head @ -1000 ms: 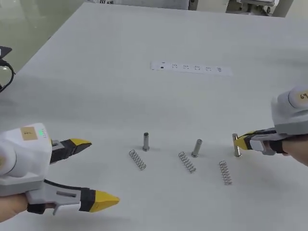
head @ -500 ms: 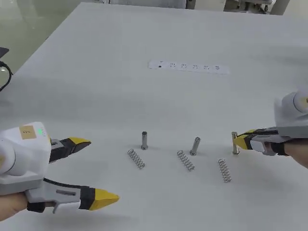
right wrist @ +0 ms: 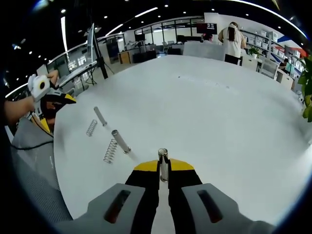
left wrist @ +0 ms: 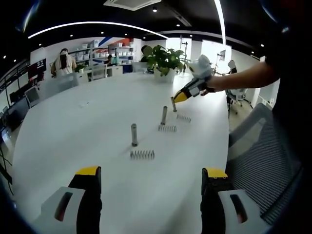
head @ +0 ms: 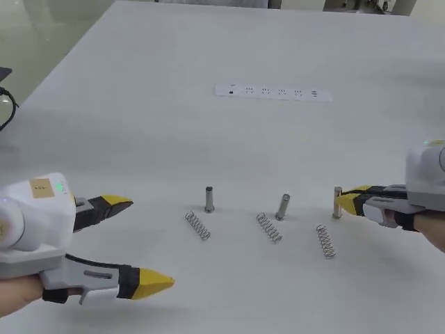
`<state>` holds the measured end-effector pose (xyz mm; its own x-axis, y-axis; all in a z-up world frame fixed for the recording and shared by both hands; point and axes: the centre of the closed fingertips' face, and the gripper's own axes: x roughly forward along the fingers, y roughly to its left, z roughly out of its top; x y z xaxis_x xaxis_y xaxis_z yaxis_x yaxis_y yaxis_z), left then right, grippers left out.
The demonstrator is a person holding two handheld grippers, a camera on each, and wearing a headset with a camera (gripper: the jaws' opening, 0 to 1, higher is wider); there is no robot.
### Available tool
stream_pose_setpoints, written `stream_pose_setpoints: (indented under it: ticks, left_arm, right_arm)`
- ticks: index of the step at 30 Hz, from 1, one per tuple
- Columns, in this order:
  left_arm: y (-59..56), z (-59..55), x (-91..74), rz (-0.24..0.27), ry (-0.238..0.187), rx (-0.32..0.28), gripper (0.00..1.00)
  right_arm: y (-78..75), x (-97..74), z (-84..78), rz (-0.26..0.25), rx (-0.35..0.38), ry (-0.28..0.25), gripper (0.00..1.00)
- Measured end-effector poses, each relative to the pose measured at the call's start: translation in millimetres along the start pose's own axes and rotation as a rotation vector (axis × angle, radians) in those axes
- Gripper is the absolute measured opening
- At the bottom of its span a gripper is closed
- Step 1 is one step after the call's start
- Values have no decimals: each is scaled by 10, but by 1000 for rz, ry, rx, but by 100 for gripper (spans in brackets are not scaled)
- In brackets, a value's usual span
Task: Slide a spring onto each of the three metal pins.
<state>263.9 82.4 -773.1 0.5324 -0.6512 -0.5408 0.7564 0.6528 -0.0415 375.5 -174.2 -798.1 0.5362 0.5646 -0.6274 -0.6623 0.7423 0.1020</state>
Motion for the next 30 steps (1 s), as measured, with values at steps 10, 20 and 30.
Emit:
stream_pose_setpoints:
  ticks: [10,20,30]
  left_arm:
    - [18,18,6,6,-7,0,79]
    - [36,26,6,14,-13,1,79]
    - [31,24,14,16,-15,1,78]
  right_arm:
    - [57,-10,-27,18,-11,-65,3]
    - [94,-61,-86,31,-24,-117,3]
    - [97,-103,-114,28,-59,-138,4]
